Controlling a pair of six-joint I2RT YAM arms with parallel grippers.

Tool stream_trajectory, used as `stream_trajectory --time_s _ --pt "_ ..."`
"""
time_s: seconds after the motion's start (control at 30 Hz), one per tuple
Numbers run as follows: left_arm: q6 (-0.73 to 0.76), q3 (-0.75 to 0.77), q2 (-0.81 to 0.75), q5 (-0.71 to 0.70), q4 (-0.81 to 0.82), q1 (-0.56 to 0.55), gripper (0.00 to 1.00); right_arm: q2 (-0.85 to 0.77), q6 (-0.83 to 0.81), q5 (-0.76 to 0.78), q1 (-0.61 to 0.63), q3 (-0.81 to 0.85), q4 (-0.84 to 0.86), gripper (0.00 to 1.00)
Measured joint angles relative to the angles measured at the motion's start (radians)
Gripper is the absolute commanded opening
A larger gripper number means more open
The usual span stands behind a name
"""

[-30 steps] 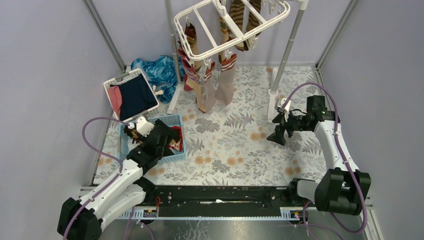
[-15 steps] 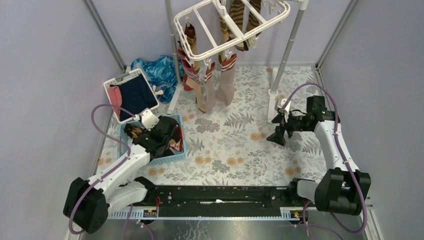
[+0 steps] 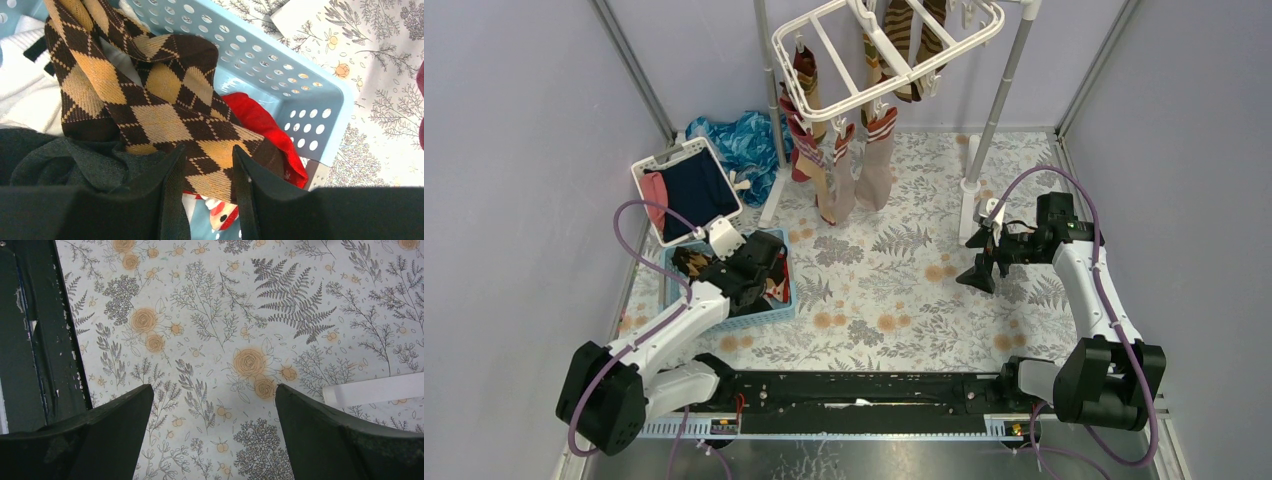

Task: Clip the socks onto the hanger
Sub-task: Pick up the sock from the bin.

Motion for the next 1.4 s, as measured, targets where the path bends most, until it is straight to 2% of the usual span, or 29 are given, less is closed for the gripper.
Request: stream_trajectory --time_s 0.3,0.37,0.47,0.63,0.8,1.0,1.13,1.27,1.37,1.4 --pt "-0.044 0.042 0.091 -0.042 -0.072 0.001 0.43 0.0 -0.013 -0.008 0.0 0.0 -0.001 1.0" --pt "-0.057 0.068 0.119 -0.048 -0.084 0.001 0.45 0.0 -0.017 -0.008 0.0 0.0 -0.004 1.0" --pt "-0.061 0.099 0.153 -0.046 -0.09 0.001 0.55 0.0 -0.023 -0.008 0.0 0.0 -0.008 1.0" --pt "-0.026 0.109 0.173 -0.014 -0.089 0.002 0.57 0.0 -0.035 -0.009 0.0 0.0 -0.02 1.0" --pt "-0.016 0.113 0.137 0.011 -0.12 0.002 0.55 0.001 -0.046 -0.025 0.0 0.0 -0.03 1.0" --pt "-0.076 0.113 0.004 -0.001 -0.213 0.002 0.54 0.003 -0.061 -0.032 0.0 0.0 -0.052 1.0" --pt "-0.137 0.049 -0.078 -0.012 -0.22 0.014 0.54 0.003 -0.071 -0.033 0.0 0.0 -0.059 1.0" --pt "-0.177 -0.006 -0.055 -0.007 -0.23 0.054 0.53 0.003 -0.08 -0.034 0.0 0.0 -0.07 1.0" --pt "-0.187 -0.024 -0.035 0.006 -0.227 0.077 0.48 0.003 -0.086 -0.034 0.0 0.0 -0.075 1.0" --pt "-0.189 -0.028 -0.03 0.012 -0.225 0.085 0.4 0.003 -0.086 -0.034 0.0 0.0 -0.075 1.0"
